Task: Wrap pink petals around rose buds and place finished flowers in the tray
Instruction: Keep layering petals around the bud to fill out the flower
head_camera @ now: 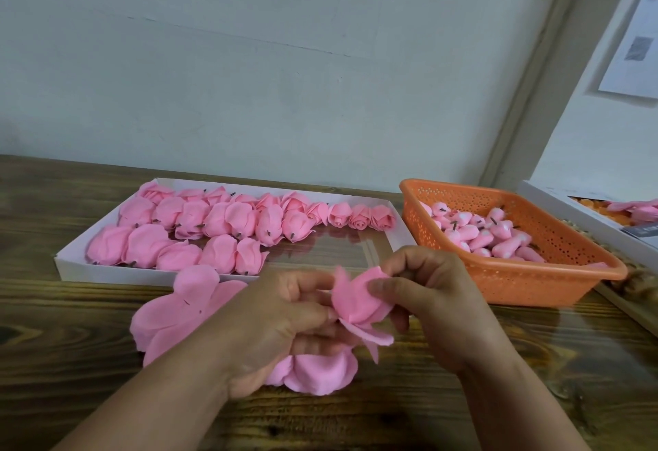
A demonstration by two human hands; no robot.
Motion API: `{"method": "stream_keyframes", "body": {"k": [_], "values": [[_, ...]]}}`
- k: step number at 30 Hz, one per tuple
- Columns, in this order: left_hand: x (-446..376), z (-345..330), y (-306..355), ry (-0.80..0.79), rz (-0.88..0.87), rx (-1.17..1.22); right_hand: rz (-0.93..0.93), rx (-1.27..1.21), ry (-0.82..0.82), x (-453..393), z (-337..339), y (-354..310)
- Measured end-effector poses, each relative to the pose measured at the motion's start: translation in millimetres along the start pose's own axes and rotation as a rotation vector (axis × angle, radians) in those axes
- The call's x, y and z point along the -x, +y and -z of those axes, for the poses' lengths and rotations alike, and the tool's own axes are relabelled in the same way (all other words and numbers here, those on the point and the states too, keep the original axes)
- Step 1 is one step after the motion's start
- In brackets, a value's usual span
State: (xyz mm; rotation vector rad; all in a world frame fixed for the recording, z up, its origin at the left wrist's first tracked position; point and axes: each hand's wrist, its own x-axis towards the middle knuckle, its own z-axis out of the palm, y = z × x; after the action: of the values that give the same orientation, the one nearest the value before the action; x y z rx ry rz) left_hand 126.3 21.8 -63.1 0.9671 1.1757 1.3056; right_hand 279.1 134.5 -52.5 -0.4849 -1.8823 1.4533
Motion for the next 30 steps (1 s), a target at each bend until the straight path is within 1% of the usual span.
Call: {"method": "stream_keyframes", "body": {"k": [4, 6, 10, 12, 14, 15, 17, 19, 22, 23, 27, 30], "values": [[0.3, 1.1, -0.7, -0.01, -0.02, -0.052, 0.009, 0.011, -0.03, -0.6, 1.7, 0.5], [0.3, 1.6, -0.1, 0.041, -0.045, -0.062, 0.001, 0.015, -0.044, -1.1, 1.6, 0.3], [-0.5, -1.6, 0.4, 0.201, -0.124, -0.141, -0.019, 0.034, -0.096, -0.7, -1.7, 2.3], [-1.4, -5.0, -1.3, 0.308, -0.224, -0.267, -0.019, 0.037, -0.09, -0.5, -3.3, 3.4], [-1.4, -6.8, -3.6, 0.386, -0.381, -0.485, -0.016, 0.023, -0.067, -0.7, -5.3, 2.9], [-1.1, -7.4, -5.0, 0.4, -0.447, -0.581, -0.012, 0.012, -0.053, -0.7, -6.6, 3.0], [-0.9, -9.0, -7.3, 0.389, -0.504, -0.667, -0.006, -0.027, -0.012, -0.6, -8.7, 2.9], [-2.2, -10.7, -10.3, 0.337, -0.463, -0.604, -0.017, -0.077, 0.026, -0.6, -9.5, 2.4], [-1.4, -11.5, -10.7, 0.173, -0.338, -0.315, -0.035, -0.129, 0.028, 0.6, -10.1, -0.4], [-0.5, -11.2, -10.5, 0.142, -0.303, -0.237, -0.034, -0.131, 0.019, 1.0, -10.4, -1.4], [-2.0, -9.7, -11.4, 0.085, -0.128, 0.041, -0.04, -0.12, -0.018, 1.9, -10.9, -1.6], [-1.4, -7.0, -10.7, 0.066, -0.025, 0.16, -0.034, -0.116, -0.09, 1.3, -3.5, -1.4]]}}
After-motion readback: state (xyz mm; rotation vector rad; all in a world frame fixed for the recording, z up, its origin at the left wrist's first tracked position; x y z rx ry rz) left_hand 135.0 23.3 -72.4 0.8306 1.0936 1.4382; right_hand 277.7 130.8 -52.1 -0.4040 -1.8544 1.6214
